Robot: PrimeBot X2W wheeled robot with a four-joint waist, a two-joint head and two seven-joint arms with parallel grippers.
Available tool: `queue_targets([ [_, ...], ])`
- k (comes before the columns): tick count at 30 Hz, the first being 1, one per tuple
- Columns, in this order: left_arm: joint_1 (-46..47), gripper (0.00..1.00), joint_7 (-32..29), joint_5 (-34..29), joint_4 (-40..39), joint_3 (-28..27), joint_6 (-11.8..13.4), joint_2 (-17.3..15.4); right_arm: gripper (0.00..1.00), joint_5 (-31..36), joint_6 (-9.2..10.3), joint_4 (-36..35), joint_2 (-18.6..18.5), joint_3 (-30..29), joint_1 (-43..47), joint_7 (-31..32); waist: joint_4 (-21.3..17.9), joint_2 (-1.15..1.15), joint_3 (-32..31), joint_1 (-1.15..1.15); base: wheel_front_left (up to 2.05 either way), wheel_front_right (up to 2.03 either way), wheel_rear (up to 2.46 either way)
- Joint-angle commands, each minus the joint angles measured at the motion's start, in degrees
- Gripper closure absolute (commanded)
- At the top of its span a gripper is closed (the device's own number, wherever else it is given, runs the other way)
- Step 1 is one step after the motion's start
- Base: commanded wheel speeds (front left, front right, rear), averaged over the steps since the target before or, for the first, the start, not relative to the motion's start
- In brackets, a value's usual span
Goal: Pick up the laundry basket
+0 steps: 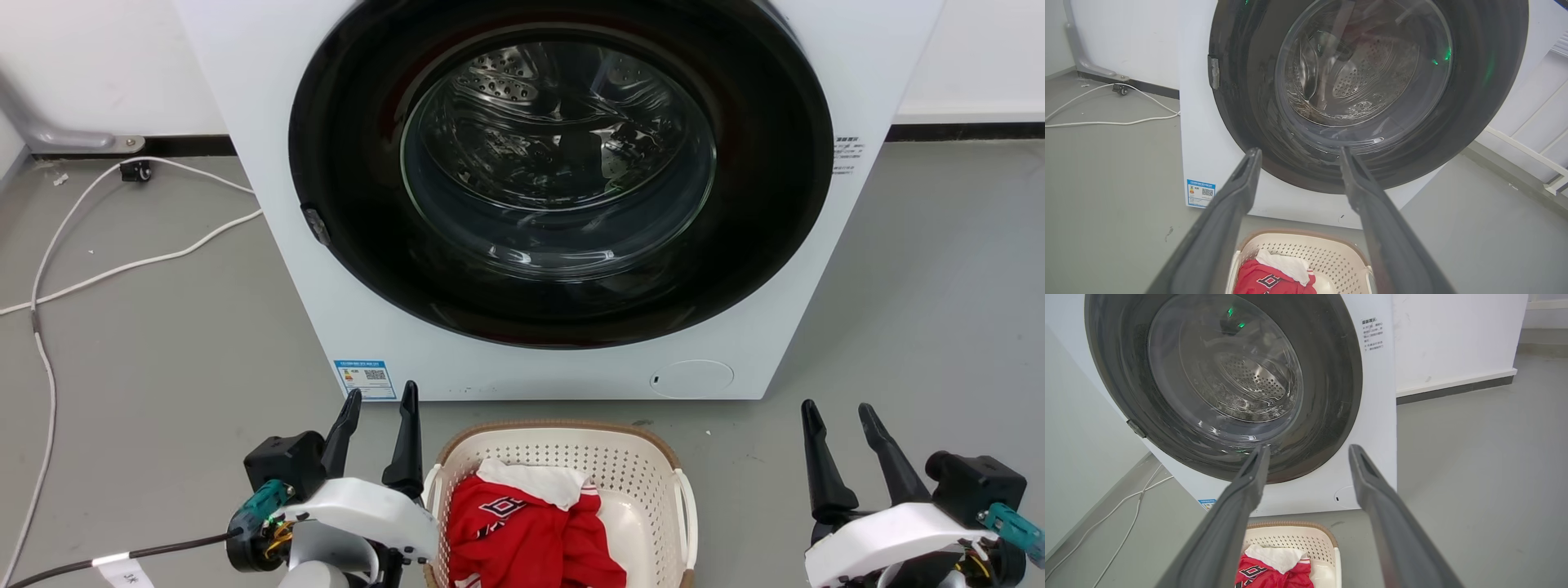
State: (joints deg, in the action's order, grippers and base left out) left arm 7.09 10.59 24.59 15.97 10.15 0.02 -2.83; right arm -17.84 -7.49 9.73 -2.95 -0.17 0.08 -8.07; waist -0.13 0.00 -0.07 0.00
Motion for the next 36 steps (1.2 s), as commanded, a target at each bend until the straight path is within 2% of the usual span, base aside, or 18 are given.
queue_targets([
  [1, 1.1, 0.00, 0.5, -1.7, -0.3, 0.2, 0.4, -0.1, 0.00, 1.9, 0.00, -0.8, 0.0, 0.2, 0.2, -0.4, 0.1, 0.00, 0.0, 0.00, 0.00, 0.00, 0.00],
  [24, 0.2, 0.00, 3.2, -14.0, 0.3, 1.7, 2.0, -0.1, 0.00, 14.0, 0.01, -2.1, 0.1, 1.0, 1.8, -0.9, 0.4, 0.00, -0.4, 0.00, 0.00, 0.00, 0.00],
  [36, 0.3, 0.00, 4.4, -18.3, 1.0, 2.5, 2.4, -0.1, 0.00, 18.7, 0.01, -2.6, 0.1, 1.1, 2.2, -1.6, 0.7, 0.00, -0.5, 0.00, 0.00, 0.00, 0.00],
])
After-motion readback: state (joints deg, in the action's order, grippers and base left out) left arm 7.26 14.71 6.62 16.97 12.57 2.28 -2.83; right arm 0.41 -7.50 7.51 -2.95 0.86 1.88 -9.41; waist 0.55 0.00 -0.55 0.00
